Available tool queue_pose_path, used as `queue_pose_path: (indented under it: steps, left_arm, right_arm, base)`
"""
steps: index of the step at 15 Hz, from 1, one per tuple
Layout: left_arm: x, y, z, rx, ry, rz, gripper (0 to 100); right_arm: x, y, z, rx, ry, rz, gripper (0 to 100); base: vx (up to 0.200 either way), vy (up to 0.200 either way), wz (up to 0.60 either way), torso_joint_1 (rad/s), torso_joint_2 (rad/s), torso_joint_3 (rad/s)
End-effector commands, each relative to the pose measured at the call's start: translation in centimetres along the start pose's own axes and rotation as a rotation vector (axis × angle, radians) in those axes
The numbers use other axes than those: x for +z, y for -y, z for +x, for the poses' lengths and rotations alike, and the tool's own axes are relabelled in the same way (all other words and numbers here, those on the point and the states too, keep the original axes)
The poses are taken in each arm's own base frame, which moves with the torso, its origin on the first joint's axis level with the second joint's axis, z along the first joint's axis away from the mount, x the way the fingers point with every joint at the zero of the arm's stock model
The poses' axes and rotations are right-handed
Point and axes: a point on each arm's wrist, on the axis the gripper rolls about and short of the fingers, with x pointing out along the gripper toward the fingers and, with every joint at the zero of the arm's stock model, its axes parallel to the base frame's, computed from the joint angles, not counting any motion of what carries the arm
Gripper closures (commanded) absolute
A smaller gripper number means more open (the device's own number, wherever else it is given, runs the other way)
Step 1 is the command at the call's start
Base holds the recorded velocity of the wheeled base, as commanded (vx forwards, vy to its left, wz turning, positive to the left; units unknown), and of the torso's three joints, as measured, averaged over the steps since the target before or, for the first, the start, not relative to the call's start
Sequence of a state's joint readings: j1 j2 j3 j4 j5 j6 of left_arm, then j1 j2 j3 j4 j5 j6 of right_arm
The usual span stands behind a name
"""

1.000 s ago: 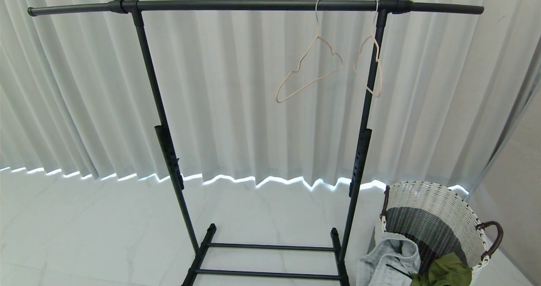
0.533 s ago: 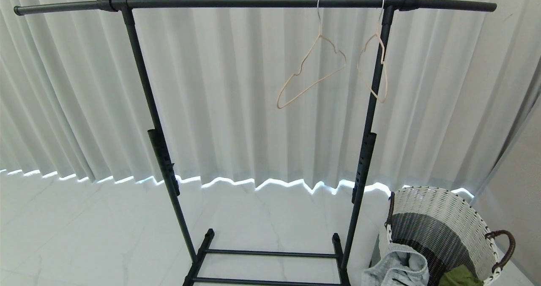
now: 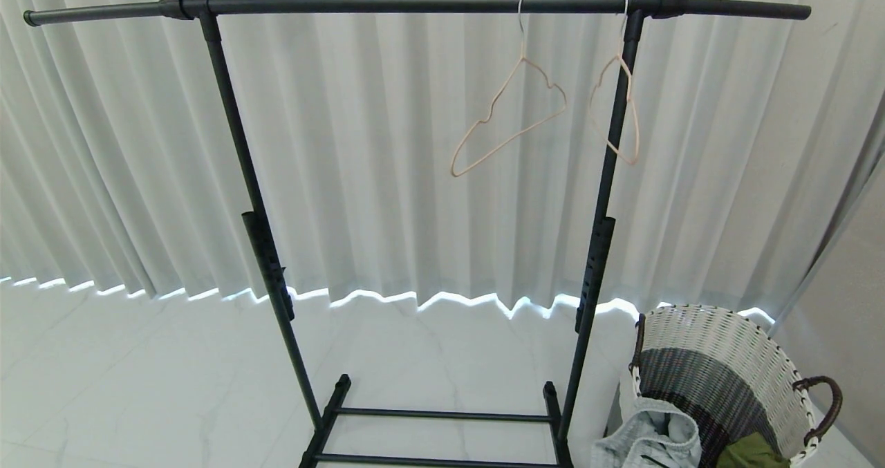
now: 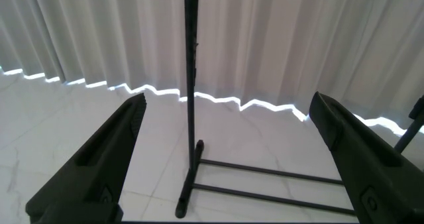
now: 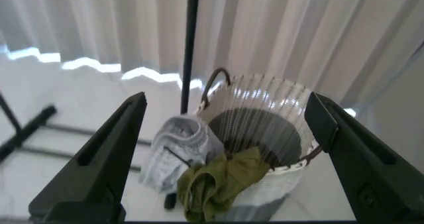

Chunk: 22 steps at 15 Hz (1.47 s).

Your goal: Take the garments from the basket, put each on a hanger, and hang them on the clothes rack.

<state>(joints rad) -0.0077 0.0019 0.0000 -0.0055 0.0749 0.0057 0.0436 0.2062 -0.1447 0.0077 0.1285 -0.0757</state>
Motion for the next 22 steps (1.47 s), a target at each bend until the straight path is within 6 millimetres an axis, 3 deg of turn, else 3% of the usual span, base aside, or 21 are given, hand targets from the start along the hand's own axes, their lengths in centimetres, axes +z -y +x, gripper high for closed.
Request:
queue_pose_path:
  steps: [1, 3, 5, 13, 19, 22]
  left_arm:
    - [0.0, 0.0, 0.0, 0.0, 0.001, 0.002, 0]
    - [0.0, 0.0, 0.0, 0.0, 0.001, 0.005, 0]
    - [0.0, 0.0, 0.0, 0.0, -0.001, 0.004, 0]
    - [0.0, 0.0, 0.0, 0.0, -0.001, 0.002, 0]
    - [0.0, 0.0, 0.0, 0.0, -0.001, 0.002, 0]
    - [0.0, 0.0, 0.0, 0.0, 0.001, 0.002, 0]
  right_arm:
    - [2.8, 1.5, 9.1, 0.039, -0.479, -0.117, 0]
    - [0.2, 2.4, 12.9, 0.081, -0.656, -0.273, 0]
    - [-2.3, 3.1, 14.4, 0.099, -0.768, -0.441, 0]
    - [-6.8, 3.5, 16.1, 0.223, -1.058, -0.536, 0]
    - [-9.6, 3.9, 19.1, 0.263, -1.002, -0.506, 0]
    - [-10.4, 4.3, 19.5, 0.244, -1.009, -0.495, 0]
  base:
    - [0.0, 0.0, 0.0, 0.0, 0.0, 0.0]
    - [0.0, 0.0, 0.0, 0.0, 0.0, 0.0]
    - [0.0, 0.0, 0.0, 0.0, 0.0, 0.0]
    - [0.0, 0.0, 0.0, 0.0, 0.0, 0.0]
    - [0.0, 0.0, 0.0, 0.0, 0.0, 0.0]
    - [0.0, 0.0, 0.0, 0.0, 0.0, 0.0]
